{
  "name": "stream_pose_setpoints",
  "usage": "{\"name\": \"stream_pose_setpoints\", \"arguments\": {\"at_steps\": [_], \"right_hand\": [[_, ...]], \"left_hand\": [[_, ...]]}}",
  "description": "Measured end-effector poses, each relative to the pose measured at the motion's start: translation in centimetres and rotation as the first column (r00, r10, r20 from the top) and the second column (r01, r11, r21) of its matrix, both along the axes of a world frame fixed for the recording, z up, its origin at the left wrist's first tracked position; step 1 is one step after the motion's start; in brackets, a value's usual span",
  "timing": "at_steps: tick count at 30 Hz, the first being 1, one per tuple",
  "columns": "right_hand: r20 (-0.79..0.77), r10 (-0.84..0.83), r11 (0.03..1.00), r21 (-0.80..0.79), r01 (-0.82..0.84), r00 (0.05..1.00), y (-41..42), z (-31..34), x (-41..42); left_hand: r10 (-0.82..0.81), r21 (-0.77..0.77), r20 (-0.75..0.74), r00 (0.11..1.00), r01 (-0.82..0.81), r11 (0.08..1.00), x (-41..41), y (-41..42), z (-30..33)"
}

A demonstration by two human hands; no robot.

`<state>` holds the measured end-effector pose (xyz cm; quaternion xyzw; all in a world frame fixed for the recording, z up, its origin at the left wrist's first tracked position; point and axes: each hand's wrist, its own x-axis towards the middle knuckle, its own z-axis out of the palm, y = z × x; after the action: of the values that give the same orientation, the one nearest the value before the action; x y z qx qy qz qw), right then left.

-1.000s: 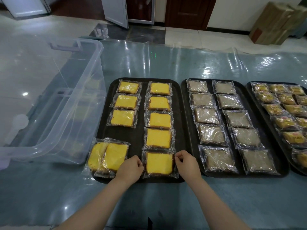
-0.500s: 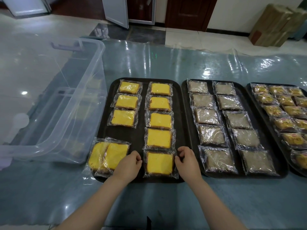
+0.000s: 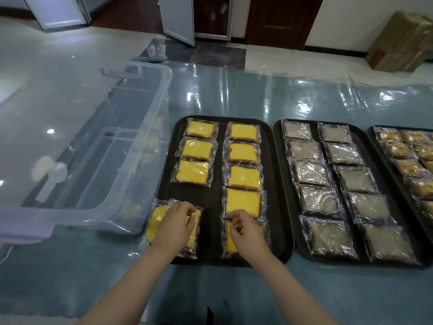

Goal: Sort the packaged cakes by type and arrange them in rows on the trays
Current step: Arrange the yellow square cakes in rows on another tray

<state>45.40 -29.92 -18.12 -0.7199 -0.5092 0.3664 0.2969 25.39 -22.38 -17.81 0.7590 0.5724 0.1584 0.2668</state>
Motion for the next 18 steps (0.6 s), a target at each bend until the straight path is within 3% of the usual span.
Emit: {"name": "stream_pose_setpoints", "arguments": {"at_steps": [9,14,18], "right_hand": [[-0.135,0.057,0.989,-0.124,-0.074,0.989,1.3,-1.0,-4.7],[-0.151,-0.037,0.959,-0.285,-0.008,0.988,1.8,-1.7,-7.1],[-0.256,-0.219,0.911,-0.399,0.104,0.942,2.4,-2.0,-8.4]], "left_hand": [[-0.031,0.059,-0.107,0.994,0.037,0.998,-2.9,1.6,-0.4],[-0.077,-0.012,-0.109,0.991,0.077,0.997,-4.3,1.9,-0.9],[-0.08,-0.077,-0.13,0.988,0.07,0.995,-5.0,2.0,-1.3]]}}
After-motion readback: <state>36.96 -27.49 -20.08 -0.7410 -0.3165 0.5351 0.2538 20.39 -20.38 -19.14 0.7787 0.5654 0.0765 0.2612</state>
